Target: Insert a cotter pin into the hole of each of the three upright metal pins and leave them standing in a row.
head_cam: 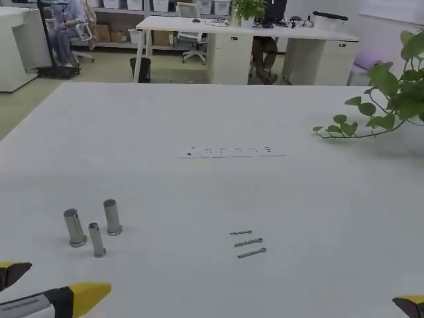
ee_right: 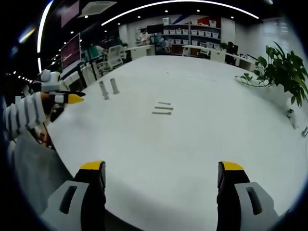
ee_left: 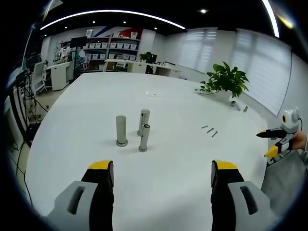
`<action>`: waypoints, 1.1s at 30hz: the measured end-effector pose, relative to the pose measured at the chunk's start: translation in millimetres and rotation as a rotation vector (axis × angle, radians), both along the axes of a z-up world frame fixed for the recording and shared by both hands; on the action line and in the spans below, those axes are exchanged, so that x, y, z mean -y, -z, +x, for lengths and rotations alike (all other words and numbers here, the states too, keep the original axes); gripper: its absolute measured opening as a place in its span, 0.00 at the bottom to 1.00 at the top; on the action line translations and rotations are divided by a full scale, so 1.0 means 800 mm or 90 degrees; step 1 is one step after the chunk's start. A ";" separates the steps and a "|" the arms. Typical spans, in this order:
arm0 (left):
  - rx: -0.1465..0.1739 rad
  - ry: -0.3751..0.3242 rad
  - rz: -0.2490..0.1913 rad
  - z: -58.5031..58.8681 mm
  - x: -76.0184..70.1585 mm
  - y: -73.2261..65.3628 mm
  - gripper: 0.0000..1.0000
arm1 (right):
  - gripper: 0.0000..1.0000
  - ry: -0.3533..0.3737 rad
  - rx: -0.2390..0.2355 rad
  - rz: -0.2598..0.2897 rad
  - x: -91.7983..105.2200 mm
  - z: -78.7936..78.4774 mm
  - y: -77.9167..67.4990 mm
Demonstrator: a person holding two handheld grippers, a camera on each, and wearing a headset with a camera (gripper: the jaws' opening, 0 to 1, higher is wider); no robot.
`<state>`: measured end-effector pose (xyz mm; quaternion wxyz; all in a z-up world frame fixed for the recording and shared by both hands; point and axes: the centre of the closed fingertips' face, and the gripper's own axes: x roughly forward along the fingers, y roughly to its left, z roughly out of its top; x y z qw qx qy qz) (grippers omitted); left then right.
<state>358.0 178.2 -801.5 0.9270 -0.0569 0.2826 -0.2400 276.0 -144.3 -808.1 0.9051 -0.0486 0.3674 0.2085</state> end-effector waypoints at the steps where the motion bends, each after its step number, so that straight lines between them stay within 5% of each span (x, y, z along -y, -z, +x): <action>1: 0.000 0.000 0.000 0.002 0.000 0.001 0.82 | 0.97 -0.001 -0.003 -0.001 0.000 -0.001 0.002; 12: -0.010 0.010 0.014 0.030 -0.004 0.009 0.77 | 0.97 -0.013 -0.021 -0.003 -0.004 0.000 0.012; 27: 0.005 0.043 0.046 0.059 0.000 0.020 0.66 | 0.96 -0.029 -0.036 -0.010 -0.009 -0.002 0.018; 33: 0.001 0.034 0.024 0.066 0.011 0.023 0.57 | 0.96 -0.029 -0.040 -0.012 -0.008 -0.002 0.020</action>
